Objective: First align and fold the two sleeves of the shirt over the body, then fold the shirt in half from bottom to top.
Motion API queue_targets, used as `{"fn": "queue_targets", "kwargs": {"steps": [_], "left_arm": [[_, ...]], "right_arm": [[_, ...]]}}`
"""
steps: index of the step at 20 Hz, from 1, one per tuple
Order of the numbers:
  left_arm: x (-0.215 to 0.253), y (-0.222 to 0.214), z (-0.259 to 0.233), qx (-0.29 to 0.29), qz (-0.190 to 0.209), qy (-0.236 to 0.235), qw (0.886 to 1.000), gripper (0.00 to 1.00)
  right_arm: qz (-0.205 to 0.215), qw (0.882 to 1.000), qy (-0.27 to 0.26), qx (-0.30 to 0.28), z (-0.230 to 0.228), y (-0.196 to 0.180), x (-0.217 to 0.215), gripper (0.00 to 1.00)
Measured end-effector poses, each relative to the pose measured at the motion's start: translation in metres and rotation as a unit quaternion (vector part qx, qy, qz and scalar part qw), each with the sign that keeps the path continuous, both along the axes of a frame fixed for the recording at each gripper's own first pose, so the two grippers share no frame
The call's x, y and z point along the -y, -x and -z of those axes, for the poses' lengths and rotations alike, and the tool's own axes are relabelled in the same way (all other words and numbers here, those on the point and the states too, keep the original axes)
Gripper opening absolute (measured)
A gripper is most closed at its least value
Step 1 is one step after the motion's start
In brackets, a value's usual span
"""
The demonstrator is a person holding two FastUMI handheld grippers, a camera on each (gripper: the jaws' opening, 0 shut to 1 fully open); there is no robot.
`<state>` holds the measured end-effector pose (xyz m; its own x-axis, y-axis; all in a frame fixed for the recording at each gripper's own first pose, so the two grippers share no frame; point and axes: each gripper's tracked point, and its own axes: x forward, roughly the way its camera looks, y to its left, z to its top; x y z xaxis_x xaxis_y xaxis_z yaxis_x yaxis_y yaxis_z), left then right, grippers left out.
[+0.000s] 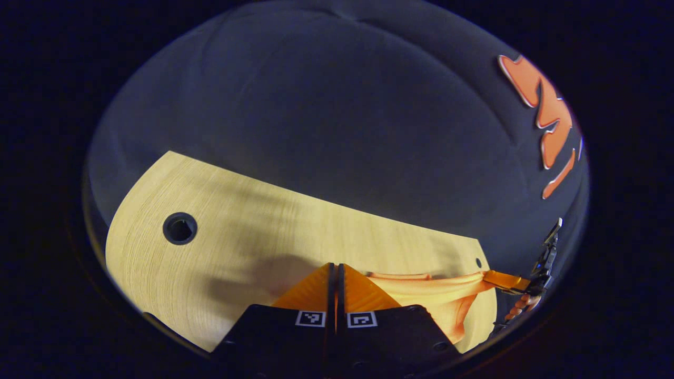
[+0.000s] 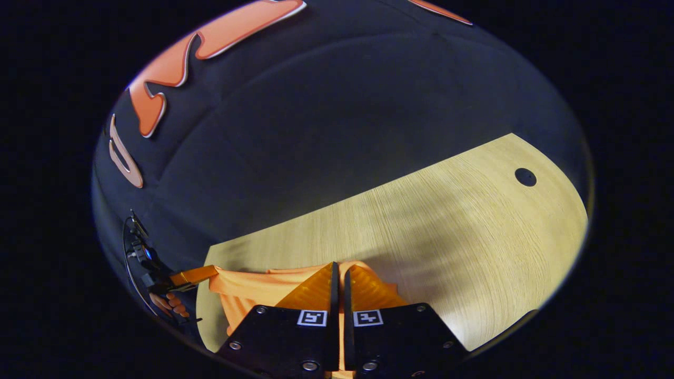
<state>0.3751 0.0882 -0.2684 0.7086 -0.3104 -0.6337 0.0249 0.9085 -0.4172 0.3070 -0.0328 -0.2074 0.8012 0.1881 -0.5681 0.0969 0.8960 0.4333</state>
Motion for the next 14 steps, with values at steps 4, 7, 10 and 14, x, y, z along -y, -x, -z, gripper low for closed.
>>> {"fn": "queue_targets", "kwargs": {"steps": [4, 7, 10, 14], "left_arm": [[-0.032, 0.015, 0.040, -0.063, -0.040, -0.030, 0.997, 0.01], [-0.044, 0.029, 0.050, -0.073, -0.082, -0.009, 0.994, 0.15], [-0.057, 0.049, 0.030, -0.041, -0.066, -0.044, 0.996, 0.14], [-0.027, 0.069, -0.012, 0.022, 0.001, -0.112, 0.993, 0.77]], "right_arm": [[0.005, 0.997, 0.057, -0.058, 0.028, 0.013, -0.008, 0.04], [-0.005, 0.995, 0.054, -0.080, 0.028, 0.015, -0.003, 0.02], [0.006, 0.995, 0.065, -0.069, 0.027, 0.024, 0.009, 0.63], [0.015, 0.998, 0.065, -0.021, -0.008, 0.045, 0.009, 0.92]]}}
